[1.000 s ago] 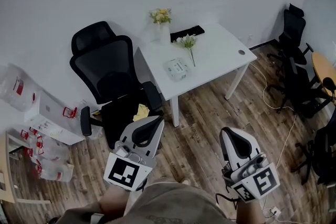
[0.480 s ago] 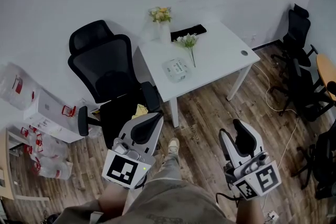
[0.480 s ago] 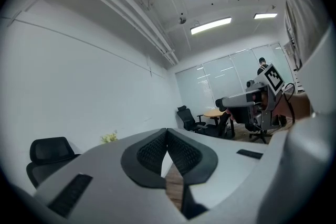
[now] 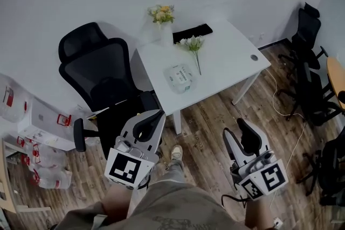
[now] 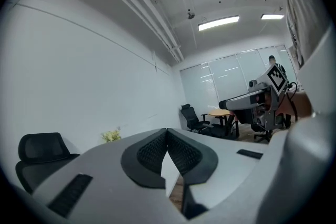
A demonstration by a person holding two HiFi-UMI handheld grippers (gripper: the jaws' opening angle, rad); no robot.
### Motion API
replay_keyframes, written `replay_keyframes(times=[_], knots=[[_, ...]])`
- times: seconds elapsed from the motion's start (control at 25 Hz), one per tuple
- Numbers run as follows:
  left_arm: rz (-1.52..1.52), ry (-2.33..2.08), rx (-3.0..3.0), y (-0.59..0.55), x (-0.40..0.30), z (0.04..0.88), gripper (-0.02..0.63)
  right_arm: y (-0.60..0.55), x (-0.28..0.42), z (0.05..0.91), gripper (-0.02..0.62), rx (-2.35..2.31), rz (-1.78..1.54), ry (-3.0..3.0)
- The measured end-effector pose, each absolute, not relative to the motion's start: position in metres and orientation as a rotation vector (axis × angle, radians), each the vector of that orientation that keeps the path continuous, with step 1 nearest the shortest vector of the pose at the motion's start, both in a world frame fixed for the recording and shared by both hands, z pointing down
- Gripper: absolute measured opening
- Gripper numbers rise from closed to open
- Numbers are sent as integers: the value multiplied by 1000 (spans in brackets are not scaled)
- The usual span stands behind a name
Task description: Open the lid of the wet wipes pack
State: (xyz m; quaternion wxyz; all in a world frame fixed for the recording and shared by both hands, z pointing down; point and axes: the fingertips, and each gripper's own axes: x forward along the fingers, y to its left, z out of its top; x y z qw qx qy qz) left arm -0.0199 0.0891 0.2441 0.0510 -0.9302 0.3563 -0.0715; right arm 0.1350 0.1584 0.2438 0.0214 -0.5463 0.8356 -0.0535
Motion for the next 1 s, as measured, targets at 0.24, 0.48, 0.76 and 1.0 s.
replay_keyframes(times=[0.24, 0.48, 0.76, 1.0], knots=[[-275, 1075, -2835, 9, -23, 252, 17, 71, 136, 255, 186, -1651, -329, 2584], [-276, 1077, -2849, -72, -26, 254, 17, -10, 123, 264, 185, -1662, -351, 2644], [-355, 1031, -2865, -129, -20, 275, 17, -78, 123, 275, 186, -1682, -382, 2664], [-388, 1046, -2878, -148, -17, 283, 17, -104, 130, 288, 186, -1691, -416, 2684]])
